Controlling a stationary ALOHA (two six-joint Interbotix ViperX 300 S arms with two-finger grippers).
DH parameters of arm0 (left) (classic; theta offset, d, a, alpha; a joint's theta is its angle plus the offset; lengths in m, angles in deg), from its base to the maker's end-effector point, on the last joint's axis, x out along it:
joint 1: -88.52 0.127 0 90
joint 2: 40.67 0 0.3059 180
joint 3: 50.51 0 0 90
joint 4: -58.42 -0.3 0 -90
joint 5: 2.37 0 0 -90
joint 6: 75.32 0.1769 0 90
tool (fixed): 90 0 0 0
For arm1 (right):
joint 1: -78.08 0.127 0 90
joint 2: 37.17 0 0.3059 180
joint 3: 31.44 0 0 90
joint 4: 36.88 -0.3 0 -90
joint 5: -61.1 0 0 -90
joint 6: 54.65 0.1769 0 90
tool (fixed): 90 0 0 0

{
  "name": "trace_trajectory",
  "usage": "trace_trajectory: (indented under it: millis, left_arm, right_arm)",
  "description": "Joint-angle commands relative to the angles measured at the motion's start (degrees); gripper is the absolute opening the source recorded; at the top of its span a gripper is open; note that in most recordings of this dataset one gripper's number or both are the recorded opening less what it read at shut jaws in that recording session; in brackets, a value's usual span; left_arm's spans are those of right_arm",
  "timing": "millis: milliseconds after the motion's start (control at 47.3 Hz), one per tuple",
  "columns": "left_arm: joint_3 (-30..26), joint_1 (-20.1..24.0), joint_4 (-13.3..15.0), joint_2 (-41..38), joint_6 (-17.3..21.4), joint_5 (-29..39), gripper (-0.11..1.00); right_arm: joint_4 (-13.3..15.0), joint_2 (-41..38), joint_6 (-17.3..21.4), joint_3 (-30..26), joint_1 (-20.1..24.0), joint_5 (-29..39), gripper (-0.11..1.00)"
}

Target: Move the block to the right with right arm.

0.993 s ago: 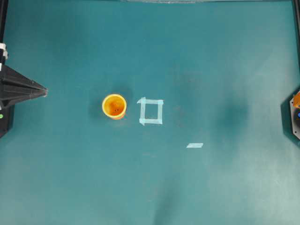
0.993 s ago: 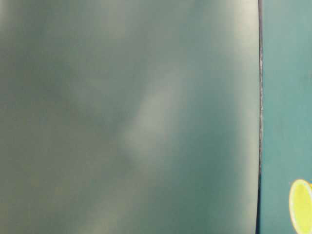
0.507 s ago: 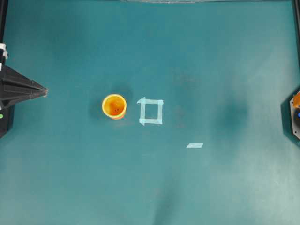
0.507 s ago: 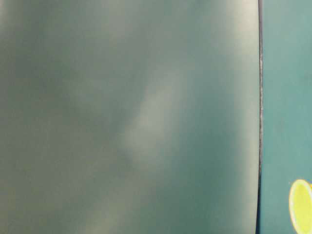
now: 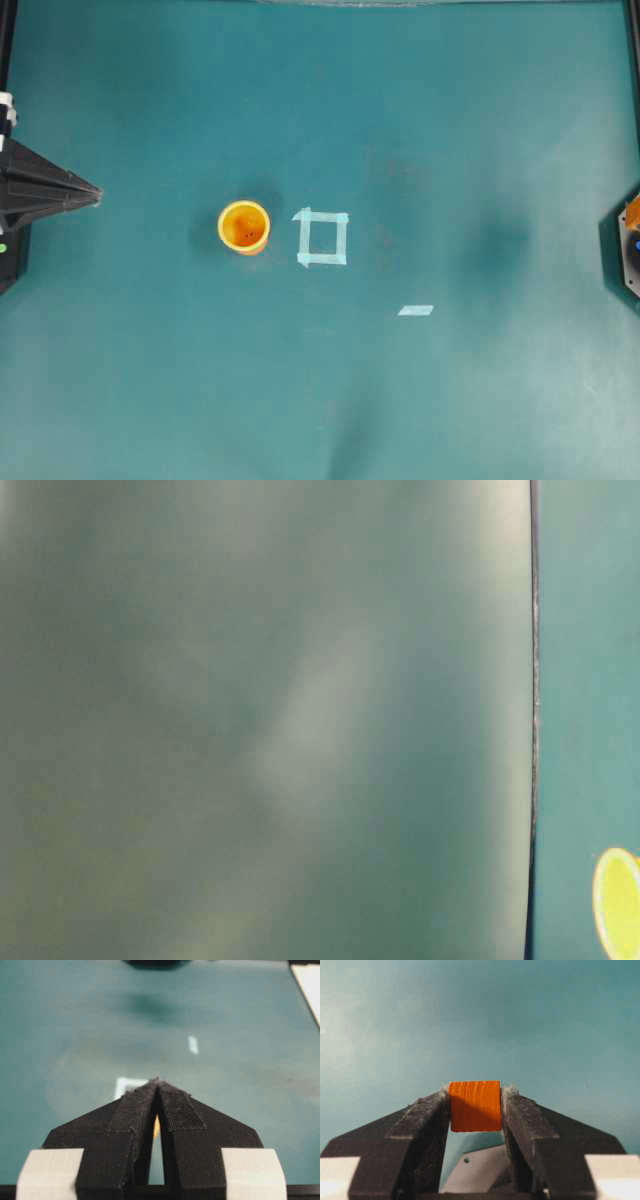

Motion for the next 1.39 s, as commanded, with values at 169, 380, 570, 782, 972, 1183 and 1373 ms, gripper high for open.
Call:
trace_trajectory:
  millis: [169, 380, 570, 782, 972, 1183, 1373]
  left_arm:
    - [-1.85, -0.09, -0.18, -0.53, 0.00, -0.44, 0.00]
    - [-1.85, -0.09, -0.18, -0.53, 0.00, -0.53, 0.00]
    - [-1.85, -0.09, -0.18, -0.44, 0.00, -0.53, 0.00]
    - [-1.93, -0.09, -0.18, -0.53, 0.00, -0.62, 0.00]
    - [-1.85, -0.09, -0.18, -0.53, 0.00, -0.70, 0.00]
    - [-1.93, -0.09, -0.18, -0.53, 0.00, -0.70, 0.00]
    - [-1.93, -0.09, -0.18, -0.53, 0.00, -0.70, 0.00]
  right_arm:
    - [0.09, -0.44, -0.09, -1.05, 0.09, 0.44, 0.41]
    - [0.09, -0.26, -0.09, -1.23, 0.00, 1.14, 0.41]
    - [0.09, -0.26, -0.09, -1.23, 0.00, 1.23, 0.41]
    - [0.00, -0.35, -0.09, -1.14, 0.09, 1.23, 0.41]
    - [0.09, -0.35, -0.09, -1.14, 0.00, 1.23, 0.41]
    - [0.09, -0.35, -0.09, -1.14, 0.00, 1.23, 0.41]
    - [0.09, -0.35, -0.09, -1.14, 0.00, 1.23, 0.41]
